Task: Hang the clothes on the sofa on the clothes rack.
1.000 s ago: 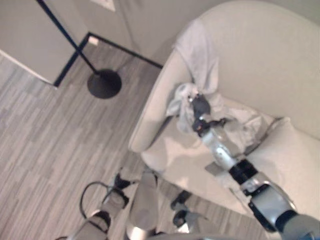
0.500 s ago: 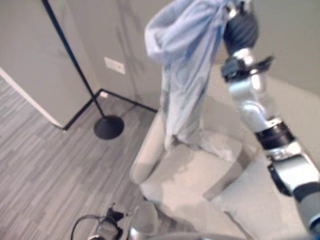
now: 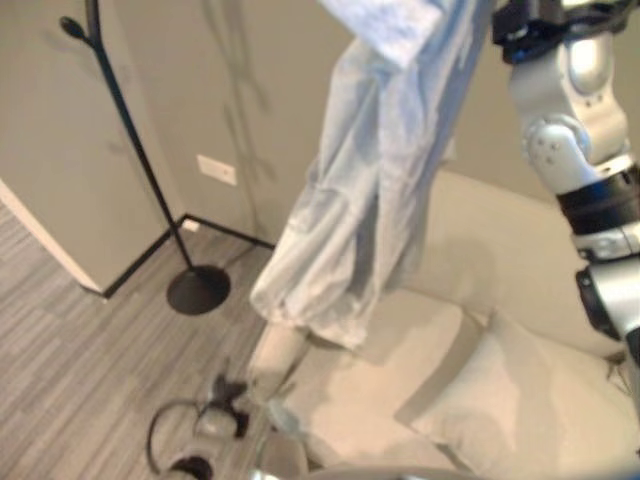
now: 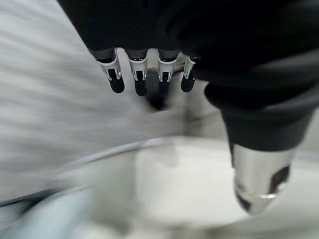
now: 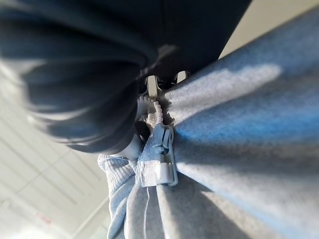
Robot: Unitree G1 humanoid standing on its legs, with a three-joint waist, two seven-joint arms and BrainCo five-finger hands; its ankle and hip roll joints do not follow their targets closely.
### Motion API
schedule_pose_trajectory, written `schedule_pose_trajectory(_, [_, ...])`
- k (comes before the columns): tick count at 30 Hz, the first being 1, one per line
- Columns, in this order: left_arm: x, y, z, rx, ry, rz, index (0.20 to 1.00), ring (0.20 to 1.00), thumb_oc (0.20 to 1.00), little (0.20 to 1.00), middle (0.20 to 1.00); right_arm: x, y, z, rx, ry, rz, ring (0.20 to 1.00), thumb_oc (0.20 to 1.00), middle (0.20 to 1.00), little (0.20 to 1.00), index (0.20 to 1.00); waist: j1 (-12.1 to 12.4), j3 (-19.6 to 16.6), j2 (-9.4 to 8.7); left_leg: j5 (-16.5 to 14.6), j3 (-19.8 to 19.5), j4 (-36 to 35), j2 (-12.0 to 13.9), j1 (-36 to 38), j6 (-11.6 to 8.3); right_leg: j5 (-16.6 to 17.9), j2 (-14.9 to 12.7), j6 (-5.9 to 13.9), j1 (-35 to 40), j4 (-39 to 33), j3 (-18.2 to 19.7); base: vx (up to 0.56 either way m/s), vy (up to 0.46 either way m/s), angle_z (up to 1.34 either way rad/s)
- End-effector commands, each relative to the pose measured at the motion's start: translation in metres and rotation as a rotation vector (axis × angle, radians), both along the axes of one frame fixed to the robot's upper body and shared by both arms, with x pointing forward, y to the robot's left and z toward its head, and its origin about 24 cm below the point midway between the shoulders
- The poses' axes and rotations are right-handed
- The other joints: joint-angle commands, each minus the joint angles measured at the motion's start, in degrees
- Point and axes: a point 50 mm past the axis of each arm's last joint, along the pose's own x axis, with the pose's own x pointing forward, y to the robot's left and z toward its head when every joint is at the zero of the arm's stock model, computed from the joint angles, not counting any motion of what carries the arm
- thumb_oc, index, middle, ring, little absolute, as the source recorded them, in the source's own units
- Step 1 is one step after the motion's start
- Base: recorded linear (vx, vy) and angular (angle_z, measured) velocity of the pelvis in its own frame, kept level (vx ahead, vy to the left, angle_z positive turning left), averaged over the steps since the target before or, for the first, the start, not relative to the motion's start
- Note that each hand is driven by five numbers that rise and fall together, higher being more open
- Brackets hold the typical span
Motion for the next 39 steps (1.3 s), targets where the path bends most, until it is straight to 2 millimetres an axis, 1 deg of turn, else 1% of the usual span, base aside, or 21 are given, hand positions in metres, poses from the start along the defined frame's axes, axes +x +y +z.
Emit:
schedule_pose_trajectory(1, [0.029,0.011,0.036,0.144,-0.199,0.023,1.0,1.0,1.0,1.0,1.0,-0.022,0.004,0.04,0.057,-0.157,-0.007,0.2,0.2,0.2,0.2,0.2,0.64,-1.12,-0.28,3.44,1.11,-6.61,1.48,0.99,-3.14,-5.96,-0.18,0.87,1.62,6.65,2.08,-0.07,0.018,-0.12])
schedule_pose_trajectory(2, [0.038,0.011,0.049,0.178,-0.267,0.043,1.0,1.0,1.0,1.0,1.0,-0.024,0.01,0.04,0.057,-0.16,0.005,0.2,0.2,0.2,0.2,0.2,0.6,-1.14,-0.01,4.36,1.76,-6.57,1.62,0.79,-2.58,-5.01,-0.16,0.75,1.38,6.55,1.46,-0.07,0.021,-0.14])
schedule_pose_trajectory(6, [0.066,0.004,0.096,0.226,-0.507,0.059,1.0,1.0,1.0,1.0,1.0,-0.028,0.027,0.036,0.027,-0.171,0.034,0.2,0.2,0.2,0.2,0.2,0.0,-1.84,-0.03,4.25,2.13,-6.64,1.68,1.14,-2.64,-4.87,-0.16,0.68,1.5,6.24,1.69,-0.02,0.002,-0.05])
schedule_pose_trajectory(9, [0.078,-0.004,0.119,0.254,-0.619,0.042,1.0,1.0,1.0,1.0,1.0,-0.028,0.036,0.032,0.009,-0.168,0.058,0.2,0.2,0.2,0.2,0.2,-0.31,-2.02,0.09,4.14,2.47,-6.65,1.69,1.65,-2.69,-4.83,-0.13,0.57,1.73,6.22,1.84,0.0,-0.004,-0.02])
schedule_pose_trajectory(12, [0.084,-0.022,0.141,0.16,-0.74,0.005,1.0,1.0,1.0,1.0,1.0,-0.027,0.042,0.029,-0.024,-0.159,0.054,0.2,0.2,0.2,0.2,0.2,-0.3,-2.07,0.2,4.2,2.59,-6.68,1.72,1.67,-2.8,-4.71,-0.01,0.53,1.83,6.03,1.86,-0.01,-0.011,-0.07])
schedule_pose_trajectory(13, [0.084,-0.022,0.141,0.159,-0.74,0.005,1.0,1.0,1.0,1.0,1.0,-0.027,0.042,0.028,-0.024,-0.159,0.054,0.2,0.2,0.2,0.2,0.2,-0.31,-2.09,0.22,4.2,2.59,-6.68,1.72,1.67,-2.8,-4.7,0.0,0.52,1.83,6.01,1.86,-0.02,-0.016,-0.06])
schedule_pose_trajectory(16, [0.093,-0.053,0.149,0.121,-0.781,-0.116,1.0,1.0,1.0,1.0,1.0,-0.027,0.056,0.027,-0.05,-0.161,0.08,0.2,0.2,0.2,0.2,0.2,-0.73,-2.15,0.41,4.48,2.77,-6.79,1.79,1.54,-3.02,-4.45,0.21,0.43,1.91,5.67,1.84,0.0,0.0,0.0])
schedule_pose_trajectory(17, [0.097,-0.072,0.149,0.101,-0.775,-0.192,1.0,1.0,1.0,1.0,1.0,-0.028,0.064,0.025,-0.062,-0.158,0.1,0.2,0.2,0.2,0.2,0.2,-1.08,-2.25,0.51,4.51,2.78,-6.84,1.88,1.52,-3.03,-4.43,0.28,0.39,1.88,5.69,1.91,-0.02,-0.017,-0.04])
schedule_pose_trajectory(18, [0.097,-0.073,0.149,0.1,-0.776,-0.192,1.0,1.0,1.0,1.0,1.0,-0.028,0.064,0.025,-0.062,-0.159,0.1,0.2,0.2,0.2,0.2,0.2,-1.04,-2.22,0.54,4.51,2.77,-6.84,1.89,1.51,-3.03,-4.43,0.29,0.38,1.87,5.7,1.92,0.0,0.0,0.0])
schedule_pose_trajectory(19, [0.1,-0.084,0.151,0.092,-0.779,-0.241,1.0,1.0,1.0,1.0,1.0,-0.029,0.07,0.024,-0.07,-0.157,0.113,0.2,0.2,0.2,0.2,0.2,-1.17,-2.2,0.63,4.53,2.78,-6.85,1.96,1.5,-3.02,-4.39,0.32,0.36,1.81,5.72,1.92,-0.01,-0.005,-0.04])
schedule_pose_trajectory(20, [0.1,-0.084,0.151,0.092,-0.779,-0.241,1.0,1.0,1.0,1.0,1.0,-0.029,0.07,0.024,-0.07,-0.157,0.113,0.2,0.2,0.2,0.2,0.2,-1.16,-2.18,0.64,4.53,2.78,-6.85,1.97,1.51,-3.02,-4.39,0.32,0.35,1.81,5.73,1.92,0.0,0.0,0.0])
schedule_pose_trajectory(23, [0.11,-0.13,0.152,0.138,-0.752,-0.435,1.0,1.0,1.0,1.0,1.0,-0.03,0.094,0.019,-0.083,-0.132,0.17,0.2,0.2,0.2,0.2,0.2,-2.06,-2.16,0.89,4.49,2.99,-6.94,2.17,1.62,-2.95,-4.3,0.33,0.3,1.63,5.77,2.34,-0.02,-0.01,-0.02])
schedule_pose_trajectory(25, [0.113,-0.136,0.153,0.147,-0.747,-0.461,1.0,1.0,1.0,1.0,1.0,-0.03,0.097,0.018,-0.087,-0.129,0.181,0.2,0.2,0.2,0.2,0.2,-2.2,-2.09,1.0,4.49,3.03,-6.93,2.16,1.63,-2.95,-4.29,0.31,0.29,1.54,5.83,2.42,0.0,0.0,0.0])
schedule_pose_trajectory(26, [0.115,-0.145,0.152,0.154,-0.731,-0.502,1.0,1.0,1.0,1.0,1.0,-0.032,0.103,0.016,-0.091,-0.125,0.197,0.2,0.2,0.2,0.2,0.2,-2.56,-2.15,1.16,4.49,3.08,-6.95,2.21,1.69,-2.94,-4.25,0.26,0.28,1.47,5.88,2.4,0.0,0.0,0.0])
schedule_pose_trajectory(27, [0.119,-0.163,0.154,0.182,-0.714,-0.594,1.0,1.0,1.0,1.0,1.0,-0.033,0.111,0.014,-0.09,-0.115,0.226,0.2,0.2,0.2,0.2,0.2,-3.07,-2.01,1.5,4.44,3.32,-6.92,2.22,1.78,-2.89,-4.17,0.19,0.35,1.37,6.05,2.52,0.0,0.0,0.0])
schedule_pose_trajectory(31, [0.119,-0.186,0.158,0.109,-0.688,-0.685,1.0,1.0,1.0,1.0,1.0,-0.036,0.12,0.01,-0.106,-0.112,0.246,0.2,0.2,0.2,0.2,0.2,-3.77,-1.9,1.98,4.27,3.43,-6.97,2.14,1.94,-2.7,-4.02,-0.02,0.42,1.26,6.16,2.6,0.0,0.0,-0.01])
schedule_pose_trajectory(32, [0.119,-0.186,0.158,0.109,-0.688,-0.685,1.0,1.0,1.0,1.0,1.0,-0.036,0.12,0.01,-0.106,-0.112,0.246,0.2,0.2,0.2,0.2,0.2,-3.77,-1.9,1.98,4.27,3.43,-6.97,2.14,1.95,-2.7,-4.02,-0.02,0.42,1.26,6.16,2.6,0.0,-0.003,-0.03])
schedule_pose_trajectory(33, [0.118,-0.198,0.162,0.032,-0.684,-0.722,1.0,1.0,1.0,1.0,1.0,-0.036,0.123,0.008,-0.109,-0.104,0.25,0.2,0.2,0.2,0.2,0.2,-3.93,-1.78,2.21,4.3,3.43,-6.96,2.06,1.9,-2.66,-3.93,-0.1,0.48,1.27,6.18,2.59,0.0,0.0,0.0])
schedule_pose_trajectory(34, [0.117,-0.202,0.163,-0.004,-0.682,-0.735,1.0,1.0,1.0,1.0,1.0,-0.037,0.124,0.008,-0.114,-0.105,0.25,0.2,0.2,0.2,0.2,0.2,-4.02,-1.69,2.32,4.33,3.39,-6.98,2.0,1.82,-2.63,-3.79,-0.15,0.52,1.28,6.17,2.57,0.0,0.0,0.0])
schedule_pose_trajectory(38, [0.117,-0.202,0.163,-0.004,-0.682,-0.735,1.0,1.0,1.0,1.0,1.0,-0.037,0.124,0.008,-0.114,-0.105,0.25,0.2,0.2,0.2,0.2,0.2,-4.02,-1.69,2.32,4.33,3.39,-6.98,1.99,1.82,-2.63,-3.79,-0.15,0.52,1.28,6.16,2.56,0.0,0.0,0.0])
schedule_pose_trajectory(39, [0.112,-0.22,0.166,-0.175,-0.656,-0.775,1.0,1.0,1.0,1.0,1.0,-0.034,0.129,0.006,-0.123,-0.075,0.253,0.2,0.2,0.2,0.2,0.2,-4.24,-1.4,2.71,4.35,3.5,-6.98,1.72,1.71,-2.52,-3.73,-0.16,0.57,1.31,6.23,2.5,0.0,0.0,0.0])
